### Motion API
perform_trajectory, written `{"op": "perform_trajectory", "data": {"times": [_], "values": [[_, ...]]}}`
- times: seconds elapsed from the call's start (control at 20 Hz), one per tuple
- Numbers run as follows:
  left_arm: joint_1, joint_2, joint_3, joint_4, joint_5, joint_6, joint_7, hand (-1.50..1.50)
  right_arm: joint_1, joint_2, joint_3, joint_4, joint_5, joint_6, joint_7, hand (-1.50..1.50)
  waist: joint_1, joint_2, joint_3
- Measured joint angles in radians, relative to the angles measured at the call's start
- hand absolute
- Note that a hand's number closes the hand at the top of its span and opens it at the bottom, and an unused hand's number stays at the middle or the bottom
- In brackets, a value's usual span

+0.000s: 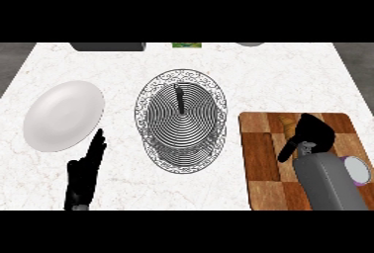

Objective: Pick the croissant from the cutting board and place it in the tiered basket

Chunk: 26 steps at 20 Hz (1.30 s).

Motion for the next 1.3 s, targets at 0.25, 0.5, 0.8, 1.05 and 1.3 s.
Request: {"op": "perform_trajectory", "data": {"times": [0.25,0.5,0.8,1.05,1.3], "values": [[-0.013,-0.011,0.007,0.003,-0.020,0.000,0.011,0.00,0.002,0.000,-0.011,0.025,0.016,-0.024,-0.040,1.50,0.000,-0.003,-0.003],[-0.012,-0.024,0.003,-0.003,-0.035,0.006,0.021,0.00,-0.035,-0.011,0.002,0.104,0.042,-0.061,-0.114,1.50,0.003,-0.006,-0.006],[-0.009,-0.016,0.023,0.013,-0.023,-0.009,0.003,0.00,0.055,0.058,0.144,-0.020,0.123,-0.078,-0.079,1.50,-0.012,-0.015,-0.016],[0.009,-0.017,0.021,0.008,-0.027,-0.005,0.004,0.00,0.219,0.126,0.393,-0.218,0.113,-0.142,0.023,1.50,-0.019,-0.025,-0.017],[0.012,-0.030,0.019,0.007,-0.033,0.012,0.005,0.00,0.384,0.167,0.610,-0.463,0.161,-0.231,0.111,1.50,-0.029,-0.019,-0.005]]}}
